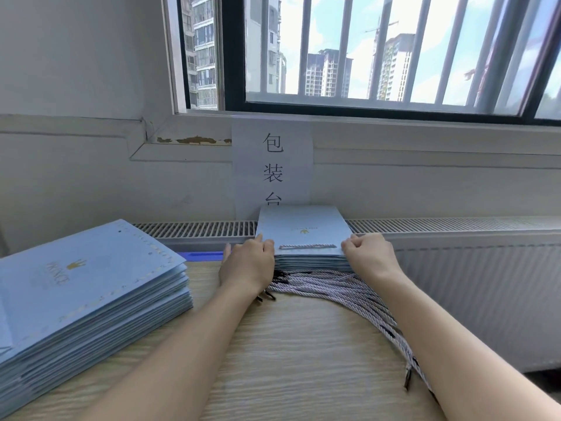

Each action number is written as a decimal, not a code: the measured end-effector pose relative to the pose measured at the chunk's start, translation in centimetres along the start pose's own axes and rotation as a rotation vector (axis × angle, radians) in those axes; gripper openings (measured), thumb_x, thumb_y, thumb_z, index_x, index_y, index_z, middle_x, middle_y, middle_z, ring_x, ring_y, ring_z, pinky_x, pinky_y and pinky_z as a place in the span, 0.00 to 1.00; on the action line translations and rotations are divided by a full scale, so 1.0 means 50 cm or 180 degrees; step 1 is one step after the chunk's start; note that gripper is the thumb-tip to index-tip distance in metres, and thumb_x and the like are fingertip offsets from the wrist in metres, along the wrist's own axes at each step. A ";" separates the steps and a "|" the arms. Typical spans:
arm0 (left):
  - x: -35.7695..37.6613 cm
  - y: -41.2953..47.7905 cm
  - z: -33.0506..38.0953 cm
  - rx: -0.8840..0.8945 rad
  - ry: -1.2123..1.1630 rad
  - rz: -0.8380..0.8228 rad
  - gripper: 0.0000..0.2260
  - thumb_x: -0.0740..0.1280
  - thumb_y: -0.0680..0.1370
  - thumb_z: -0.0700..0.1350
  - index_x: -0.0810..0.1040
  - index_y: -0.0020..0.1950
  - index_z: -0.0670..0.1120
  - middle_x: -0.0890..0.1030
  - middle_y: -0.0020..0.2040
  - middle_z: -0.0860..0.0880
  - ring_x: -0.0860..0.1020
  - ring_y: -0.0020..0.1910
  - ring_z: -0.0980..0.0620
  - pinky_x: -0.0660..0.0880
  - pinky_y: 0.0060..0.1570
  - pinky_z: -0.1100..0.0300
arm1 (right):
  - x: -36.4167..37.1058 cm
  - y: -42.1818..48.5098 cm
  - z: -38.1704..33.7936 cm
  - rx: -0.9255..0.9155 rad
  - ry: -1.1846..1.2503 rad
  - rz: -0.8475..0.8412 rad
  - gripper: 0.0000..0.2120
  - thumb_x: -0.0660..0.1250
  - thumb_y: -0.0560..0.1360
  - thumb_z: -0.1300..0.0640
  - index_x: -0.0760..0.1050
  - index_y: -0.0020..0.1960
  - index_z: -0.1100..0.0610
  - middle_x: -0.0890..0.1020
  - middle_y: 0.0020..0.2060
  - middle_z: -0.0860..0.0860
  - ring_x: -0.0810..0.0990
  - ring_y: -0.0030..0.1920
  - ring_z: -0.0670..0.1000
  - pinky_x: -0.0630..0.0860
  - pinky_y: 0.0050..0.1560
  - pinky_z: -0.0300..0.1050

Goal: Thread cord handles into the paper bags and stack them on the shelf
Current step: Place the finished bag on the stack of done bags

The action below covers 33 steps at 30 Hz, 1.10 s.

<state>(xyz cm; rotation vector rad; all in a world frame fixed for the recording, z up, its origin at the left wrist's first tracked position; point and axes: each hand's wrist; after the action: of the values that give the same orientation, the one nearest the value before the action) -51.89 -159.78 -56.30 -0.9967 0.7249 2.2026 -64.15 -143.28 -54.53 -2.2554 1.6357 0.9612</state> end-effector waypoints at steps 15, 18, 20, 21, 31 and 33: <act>0.002 0.003 -0.019 -0.0220 -0.0073 0.0160 0.20 0.48 0.85 0.52 0.77 0.60 0.45 0.78 0.66 0.44 0.75 0.62 0.42 0.70 0.58 0.51 | -0.017 0.027 0.033 0.0353 0.0697 -0.0184 0.15 0.65 0.78 0.60 0.82 0.62 0.52 0.79 0.64 0.48 0.73 0.66 0.51 0.63 0.69 0.42; 0.011 0.014 -0.024 -0.0329 0.0188 0.0257 0.22 0.48 0.84 0.54 0.76 0.46 0.44 0.82 0.52 0.42 0.77 0.52 0.41 0.72 0.54 0.50 | -0.021 0.033 0.036 0.0436 0.0844 -0.0276 0.14 0.66 0.78 0.62 0.82 0.62 0.54 0.79 0.60 0.47 0.73 0.61 0.49 0.64 0.65 0.40; 0.012 0.014 -0.025 -0.0314 0.0083 0.0382 0.23 0.48 0.84 0.54 0.72 0.37 0.45 0.79 0.42 0.44 0.76 0.47 0.42 0.70 0.51 0.50 | -0.023 0.033 0.033 0.0544 0.1015 -0.0395 0.13 0.65 0.79 0.62 0.82 0.61 0.53 0.78 0.59 0.47 0.73 0.62 0.51 0.65 0.70 0.44; 0.010 0.014 -0.025 -0.0304 0.0010 0.0412 0.23 0.49 0.84 0.54 0.69 0.34 0.46 0.78 0.39 0.45 0.76 0.46 0.42 0.69 0.51 0.50 | -0.022 0.036 0.034 0.0607 0.1090 -0.0429 0.12 0.65 0.80 0.61 0.83 0.60 0.52 0.79 0.61 0.49 0.74 0.64 0.53 0.65 0.73 0.48; -0.006 -0.013 -0.019 -0.0344 0.0393 0.0085 0.21 0.45 0.85 0.52 0.75 0.67 0.51 0.78 0.63 0.45 0.72 0.65 0.42 0.61 0.68 0.43 | -0.034 0.019 0.018 0.0598 0.1051 -0.0489 0.15 0.67 0.79 0.63 0.80 0.64 0.54 0.77 0.57 0.46 0.73 0.61 0.50 0.65 0.74 0.50; -0.016 -0.018 -0.022 -0.0312 0.0237 0.0140 0.23 0.44 0.84 0.55 0.78 0.62 0.53 0.80 0.61 0.46 0.74 0.63 0.43 0.62 0.66 0.45 | -0.037 0.015 0.014 0.0415 0.0885 -0.0470 0.15 0.67 0.79 0.60 0.79 0.65 0.53 0.78 0.58 0.47 0.75 0.62 0.52 0.66 0.73 0.52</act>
<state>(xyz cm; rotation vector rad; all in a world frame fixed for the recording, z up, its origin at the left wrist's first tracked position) -50.33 -160.18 -56.49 -1.1267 0.6836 2.2678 -65.41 -141.75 -53.77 -2.4639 1.5523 0.5095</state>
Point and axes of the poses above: each hand's wrist, its own y-axis towards the middle knuckle, its own x-axis out of the palm, z = x × y
